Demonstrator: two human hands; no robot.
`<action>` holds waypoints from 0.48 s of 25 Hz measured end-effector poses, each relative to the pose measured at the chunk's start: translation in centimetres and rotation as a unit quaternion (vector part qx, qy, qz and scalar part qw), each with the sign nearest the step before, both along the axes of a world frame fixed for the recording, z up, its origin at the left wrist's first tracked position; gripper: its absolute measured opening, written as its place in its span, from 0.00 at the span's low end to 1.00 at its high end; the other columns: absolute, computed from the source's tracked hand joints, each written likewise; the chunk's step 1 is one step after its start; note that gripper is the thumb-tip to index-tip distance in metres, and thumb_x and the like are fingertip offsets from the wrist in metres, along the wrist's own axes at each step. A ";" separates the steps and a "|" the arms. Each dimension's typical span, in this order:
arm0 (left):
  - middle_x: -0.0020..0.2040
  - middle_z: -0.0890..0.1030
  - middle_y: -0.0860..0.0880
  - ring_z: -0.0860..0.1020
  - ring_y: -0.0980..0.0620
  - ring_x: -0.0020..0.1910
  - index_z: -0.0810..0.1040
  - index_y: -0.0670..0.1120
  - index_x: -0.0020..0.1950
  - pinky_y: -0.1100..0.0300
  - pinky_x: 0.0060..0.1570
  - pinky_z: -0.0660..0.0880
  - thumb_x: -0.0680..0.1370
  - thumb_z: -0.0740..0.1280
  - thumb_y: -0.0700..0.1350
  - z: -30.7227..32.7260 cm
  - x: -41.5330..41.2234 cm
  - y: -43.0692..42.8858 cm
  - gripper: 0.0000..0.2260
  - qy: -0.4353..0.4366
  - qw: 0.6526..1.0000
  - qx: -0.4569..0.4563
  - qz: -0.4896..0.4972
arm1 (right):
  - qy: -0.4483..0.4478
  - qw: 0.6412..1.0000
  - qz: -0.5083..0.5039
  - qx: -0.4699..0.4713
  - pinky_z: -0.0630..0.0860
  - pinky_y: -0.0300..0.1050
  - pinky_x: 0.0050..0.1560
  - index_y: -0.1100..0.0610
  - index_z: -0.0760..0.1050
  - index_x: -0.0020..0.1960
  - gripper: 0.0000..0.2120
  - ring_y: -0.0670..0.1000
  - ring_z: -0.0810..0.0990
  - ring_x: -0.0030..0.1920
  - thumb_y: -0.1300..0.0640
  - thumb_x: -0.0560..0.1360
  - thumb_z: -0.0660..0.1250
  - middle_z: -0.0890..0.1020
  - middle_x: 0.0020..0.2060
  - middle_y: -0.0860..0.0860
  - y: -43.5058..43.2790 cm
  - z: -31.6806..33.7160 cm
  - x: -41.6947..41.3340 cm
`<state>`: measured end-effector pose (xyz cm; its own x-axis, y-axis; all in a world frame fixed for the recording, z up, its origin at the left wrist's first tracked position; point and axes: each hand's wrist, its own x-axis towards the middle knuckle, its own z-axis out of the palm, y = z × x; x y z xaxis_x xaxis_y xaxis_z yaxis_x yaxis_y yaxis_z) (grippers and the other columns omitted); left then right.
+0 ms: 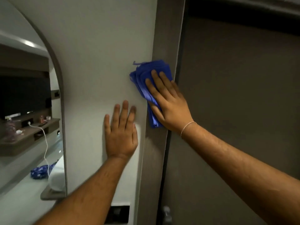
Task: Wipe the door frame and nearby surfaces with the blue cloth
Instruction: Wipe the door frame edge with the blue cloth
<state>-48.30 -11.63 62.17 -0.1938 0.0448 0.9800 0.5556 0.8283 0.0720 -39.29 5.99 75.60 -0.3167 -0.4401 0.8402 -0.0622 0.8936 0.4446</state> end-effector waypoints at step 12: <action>0.89 0.48 0.50 0.53 0.42 0.88 0.48 0.52 0.89 0.39 0.84 0.47 0.87 0.54 0.50 -0.2 -0.3 0.1 0.31 -0.012 0.999 -0.010 0.030 | -0.214 0.970 0.052 0.103 0.56 0.51 0.86 0.55 0.69 0.79 0.32 0.53 0.66 0.83 0.55 0.77 0.72 0.70 0.80 0.52 1.5 -32.7 3.9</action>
<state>-48.55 -11.52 61.99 -0.2201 0.0513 0.9741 0.5031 0.8615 0.0683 -35.41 7.52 42.85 -0.5626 -0.6325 0.5324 -0.3658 0.7679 0.5258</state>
